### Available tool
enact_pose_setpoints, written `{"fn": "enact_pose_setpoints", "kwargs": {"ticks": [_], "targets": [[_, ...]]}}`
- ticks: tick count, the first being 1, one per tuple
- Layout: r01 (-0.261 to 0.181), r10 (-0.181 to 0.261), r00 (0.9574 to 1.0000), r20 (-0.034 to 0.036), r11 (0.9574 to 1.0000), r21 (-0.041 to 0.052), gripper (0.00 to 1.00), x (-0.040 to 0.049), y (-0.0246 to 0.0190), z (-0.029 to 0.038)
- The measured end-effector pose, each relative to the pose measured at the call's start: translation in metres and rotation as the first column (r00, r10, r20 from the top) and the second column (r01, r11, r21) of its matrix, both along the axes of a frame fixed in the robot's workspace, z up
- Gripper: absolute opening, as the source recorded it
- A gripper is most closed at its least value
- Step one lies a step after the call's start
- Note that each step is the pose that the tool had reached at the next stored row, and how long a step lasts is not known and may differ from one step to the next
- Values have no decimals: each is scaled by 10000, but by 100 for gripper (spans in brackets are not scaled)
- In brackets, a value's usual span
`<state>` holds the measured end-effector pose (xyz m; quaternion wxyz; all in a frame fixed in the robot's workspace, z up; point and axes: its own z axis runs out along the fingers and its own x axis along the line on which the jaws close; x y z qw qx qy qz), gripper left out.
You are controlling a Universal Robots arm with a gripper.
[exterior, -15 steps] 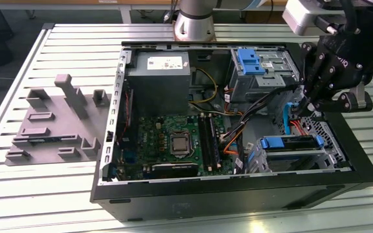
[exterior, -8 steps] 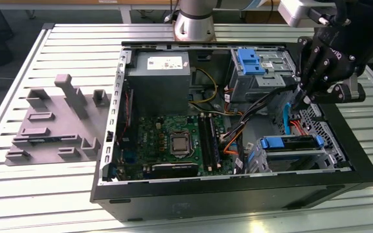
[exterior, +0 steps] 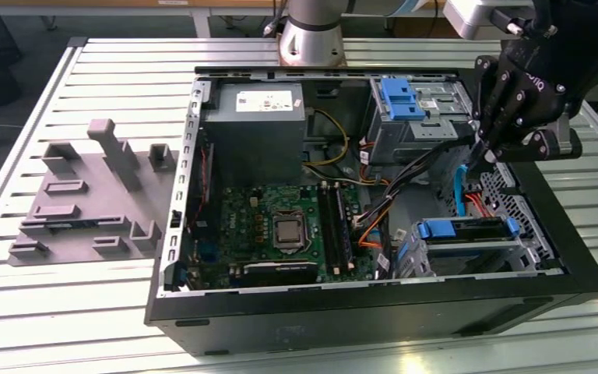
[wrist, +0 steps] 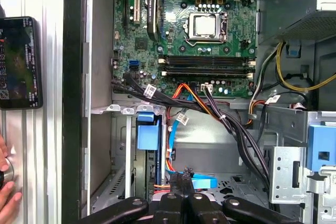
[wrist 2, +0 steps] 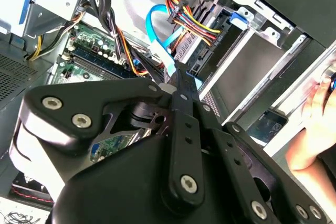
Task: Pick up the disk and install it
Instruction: 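Insert the second disk wire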
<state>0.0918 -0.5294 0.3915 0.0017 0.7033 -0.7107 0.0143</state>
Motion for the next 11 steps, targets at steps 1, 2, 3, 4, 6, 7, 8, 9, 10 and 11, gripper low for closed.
{"fn": "enact_pose_setpoints", "kwargs": {"ticks": [1, 2, 3, 4, 6, 7, 8, 9, 10, 11], "targets": [[0, 0, 10000, 0, 10000, 1, 11, 0, 0, 0], [0, 0, 10000, 0, 10000, 0, 11, 0, 0, 0], [0, 0, 10000, 0, 10000, 0, 11, 0, 0, 0], [0, 0, 10000, 0, 10000, 0, 11, 0, 0, 0], [0, 0, 10000, 0, 10000, 0, 11, 0, 1, 0], [0, 0, 10000, 0, 10000, 0, 11, 0, 1, 0], [0, 0, 10000, 0, 10000, 1, 11, 0, 1, 0], [0, 0, 10000, 0, 10000, 0, 11, 0, 1, 0], [0, 0, 10000, 0, 10000, 0, 11, 0, 1, 0], [0, 0, 10000, 0, 10000, 1, 11, 0, 37, 0]]}}
